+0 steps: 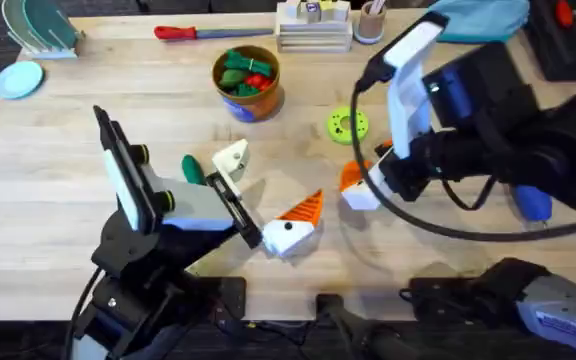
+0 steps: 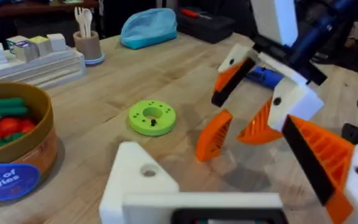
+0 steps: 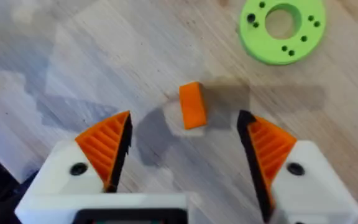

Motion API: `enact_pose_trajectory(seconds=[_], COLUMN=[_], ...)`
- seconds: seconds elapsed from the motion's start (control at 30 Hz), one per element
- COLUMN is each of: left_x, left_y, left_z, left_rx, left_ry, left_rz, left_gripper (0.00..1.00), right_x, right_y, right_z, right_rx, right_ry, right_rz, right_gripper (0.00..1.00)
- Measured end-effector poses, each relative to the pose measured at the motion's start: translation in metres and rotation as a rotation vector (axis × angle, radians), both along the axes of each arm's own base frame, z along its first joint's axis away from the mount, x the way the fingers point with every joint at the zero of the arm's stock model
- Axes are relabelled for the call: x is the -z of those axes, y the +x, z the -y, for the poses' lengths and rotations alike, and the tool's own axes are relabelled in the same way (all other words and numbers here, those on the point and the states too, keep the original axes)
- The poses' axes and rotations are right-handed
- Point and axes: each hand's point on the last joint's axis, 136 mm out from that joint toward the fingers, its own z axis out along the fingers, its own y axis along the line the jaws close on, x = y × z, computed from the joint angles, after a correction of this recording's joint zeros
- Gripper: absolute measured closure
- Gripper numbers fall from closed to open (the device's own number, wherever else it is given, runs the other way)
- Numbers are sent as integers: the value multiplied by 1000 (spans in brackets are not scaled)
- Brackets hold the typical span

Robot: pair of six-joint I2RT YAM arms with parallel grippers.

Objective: Pick up the gripper from the table and insert it into the empty holder that is missing its gripper. Then pick up a screw, insert it into the mounting hole, and use the screwdriver to tighten it. Finally, clean up the table by picking up the vegetable and placing it into the bucket.

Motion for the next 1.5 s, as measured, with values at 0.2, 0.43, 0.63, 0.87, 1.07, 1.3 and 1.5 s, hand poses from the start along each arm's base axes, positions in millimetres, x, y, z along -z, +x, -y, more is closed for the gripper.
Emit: enact_pose_trajectory(seconds=[0.2, 0.43, 0.63, 0.87, 1.07, 1.3, 1.5], left_x=[0, 0, 0, 0, 0, 0, 0], left_y=[0, 0, 0, 0, 0, 0, 0], left_z=[0, 0, 0, 0, 0, 0, 0], left_rx=[0, 0, 0, 0, 0, 0, 0], left_ry=[0, 0, 0, 0, 0, 0, 0], left_rz=[0, 0, 0, 0, 0, 0, 0], left_gripper=[8, 8, 8, 8, 8, 8, 8], right_x=[18, 26, 21, 22, 21, -3, -67], right_y=[-1, 5, 14, 12, 14, 24, 40], right_z=[-1, -3, -8, -7, -8, -14, -21], right_rx=[-61, -77, -83, -84, -81, -37, 24], right_ry=[-56, -73, -52, -57, -56, -8, 129], right_rz=[-32, -31, 13, 6, 12, 50, 215], right_gripper=[210, 434, 554, 792, 987, 989, 991])
